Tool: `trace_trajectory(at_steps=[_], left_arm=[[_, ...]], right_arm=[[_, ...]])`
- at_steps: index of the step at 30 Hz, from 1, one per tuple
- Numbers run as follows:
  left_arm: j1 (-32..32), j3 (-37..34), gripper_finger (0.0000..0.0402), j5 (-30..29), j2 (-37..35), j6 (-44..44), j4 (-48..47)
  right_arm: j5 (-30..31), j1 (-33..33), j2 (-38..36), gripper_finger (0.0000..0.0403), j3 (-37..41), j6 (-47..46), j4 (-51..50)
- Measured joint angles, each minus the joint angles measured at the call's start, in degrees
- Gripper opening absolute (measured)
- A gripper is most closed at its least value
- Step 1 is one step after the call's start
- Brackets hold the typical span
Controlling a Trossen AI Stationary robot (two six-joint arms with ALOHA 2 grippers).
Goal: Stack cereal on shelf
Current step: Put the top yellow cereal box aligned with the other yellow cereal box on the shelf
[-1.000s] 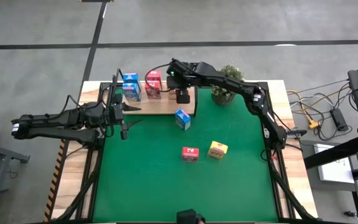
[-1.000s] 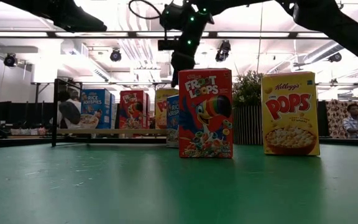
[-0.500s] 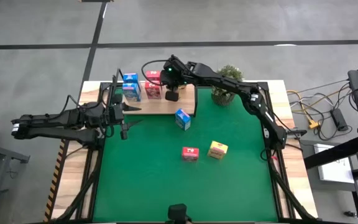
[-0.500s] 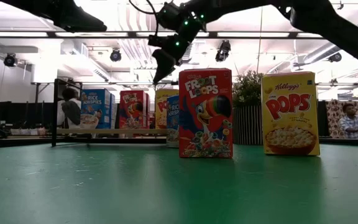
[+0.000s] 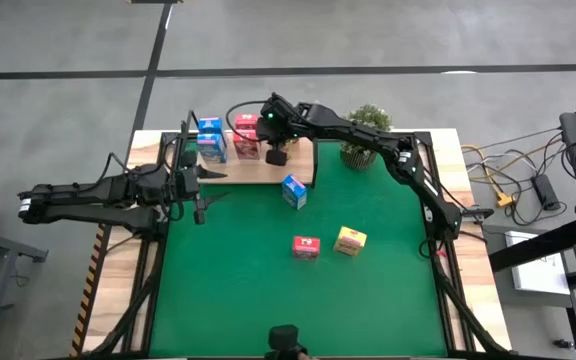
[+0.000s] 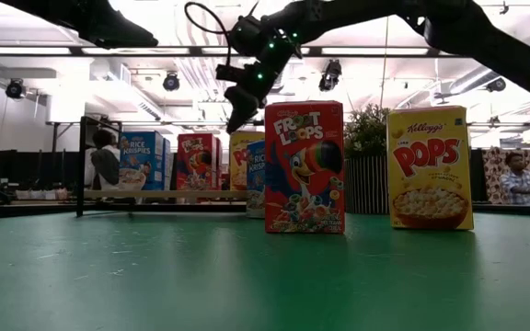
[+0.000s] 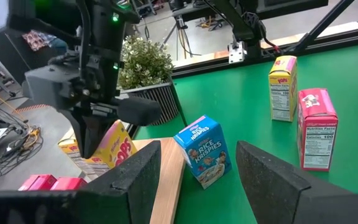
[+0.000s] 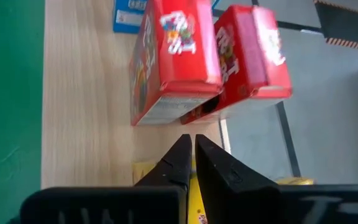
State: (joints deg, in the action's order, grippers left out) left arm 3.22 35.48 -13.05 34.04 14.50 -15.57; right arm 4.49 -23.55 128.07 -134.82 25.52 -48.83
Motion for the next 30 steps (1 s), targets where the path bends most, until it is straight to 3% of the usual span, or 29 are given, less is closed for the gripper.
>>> trace_trajectory(at_steps=[30], left_arm=[[0.0,0.0,0.0192,0.0,0.0,0.0,0.0]], right_arm=[[3.2,-0.1,-0.1,0.0012,0.0,0.0,-3.6]])
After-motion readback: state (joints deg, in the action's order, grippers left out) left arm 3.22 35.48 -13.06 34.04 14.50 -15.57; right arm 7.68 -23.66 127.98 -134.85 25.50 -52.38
